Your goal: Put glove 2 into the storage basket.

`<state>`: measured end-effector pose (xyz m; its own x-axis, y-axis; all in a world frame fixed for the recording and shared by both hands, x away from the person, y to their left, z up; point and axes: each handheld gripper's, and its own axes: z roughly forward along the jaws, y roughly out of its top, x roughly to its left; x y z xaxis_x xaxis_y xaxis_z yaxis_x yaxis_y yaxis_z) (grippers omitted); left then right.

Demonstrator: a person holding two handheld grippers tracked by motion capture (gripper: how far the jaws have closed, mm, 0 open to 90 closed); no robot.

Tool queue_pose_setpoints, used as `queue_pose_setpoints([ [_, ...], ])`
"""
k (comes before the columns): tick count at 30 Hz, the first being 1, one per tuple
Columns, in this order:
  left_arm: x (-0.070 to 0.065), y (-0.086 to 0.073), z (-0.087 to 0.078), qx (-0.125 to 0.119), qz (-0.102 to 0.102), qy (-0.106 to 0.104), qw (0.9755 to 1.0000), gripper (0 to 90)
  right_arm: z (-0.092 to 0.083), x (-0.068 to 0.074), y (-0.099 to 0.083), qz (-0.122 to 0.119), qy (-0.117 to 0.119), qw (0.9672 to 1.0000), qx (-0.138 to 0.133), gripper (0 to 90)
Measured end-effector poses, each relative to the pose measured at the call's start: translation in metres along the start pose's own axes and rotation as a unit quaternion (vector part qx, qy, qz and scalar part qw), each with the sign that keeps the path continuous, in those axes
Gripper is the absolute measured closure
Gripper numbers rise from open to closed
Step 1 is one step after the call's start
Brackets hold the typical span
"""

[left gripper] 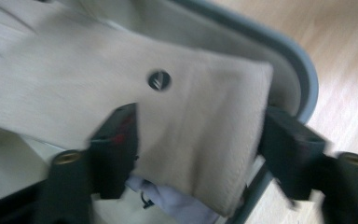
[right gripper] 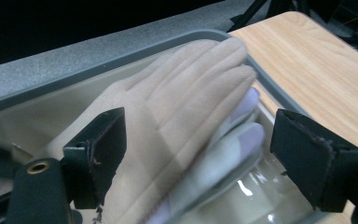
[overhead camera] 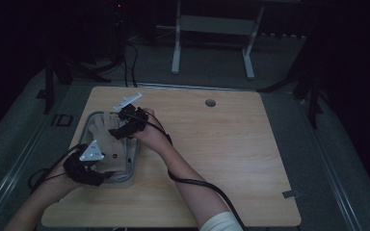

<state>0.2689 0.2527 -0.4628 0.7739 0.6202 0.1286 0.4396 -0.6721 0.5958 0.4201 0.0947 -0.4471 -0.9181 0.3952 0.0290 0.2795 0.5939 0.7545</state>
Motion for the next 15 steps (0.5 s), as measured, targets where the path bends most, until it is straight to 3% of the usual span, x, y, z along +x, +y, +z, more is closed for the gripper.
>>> queue_pose_setpoints([
  [2, 0.0, 0.002, -0.001, -0.001, 0.0, 0.002, 1.0, 15.2, -0.003, -0.001, -0.001, 0.0, 0.005, 1.0, -0.004, 15.6],
  [4, -0.003, 0.008, -0.003, -0.014, 0.003, 0.011, 0.9998, 14.3, -0.01, -0.001, -0.002, -0.006, 0.003, 1.0, -0.004, 13.2],
  [7, -0.003, 0.013, -0.004, -0.035, -0.014, 0.017, 0.9992, 12.8, -0.017, -0.002, -0.005, -0.012, -0.001, 0.9999, -0.006, 14.1],
  [8, -0.004, 0.018, -0.003, -0.05, -0.021, 0.006, 0.9985, 12.8, -0.019, -0.001, -0.007, -0.015, -0.002, 0.9999, -0.007, 14.1],
  [12, -0.01, 0.024, 0.0, -0.063, -0.017, -0.007, 0.9979, 12.8, -0.03, -0.001, -0.017, -0.035, -0.012, 0.9993, -0.007, 14.1],
  [15, -0.016, 0.032, 0.005, -0.066, -0.011, -0.015, 0.9976, 12.8, -0.038, -0.005, -0.026, -0.033, -0.019, 0.9992, -0.009, 14.1],
])
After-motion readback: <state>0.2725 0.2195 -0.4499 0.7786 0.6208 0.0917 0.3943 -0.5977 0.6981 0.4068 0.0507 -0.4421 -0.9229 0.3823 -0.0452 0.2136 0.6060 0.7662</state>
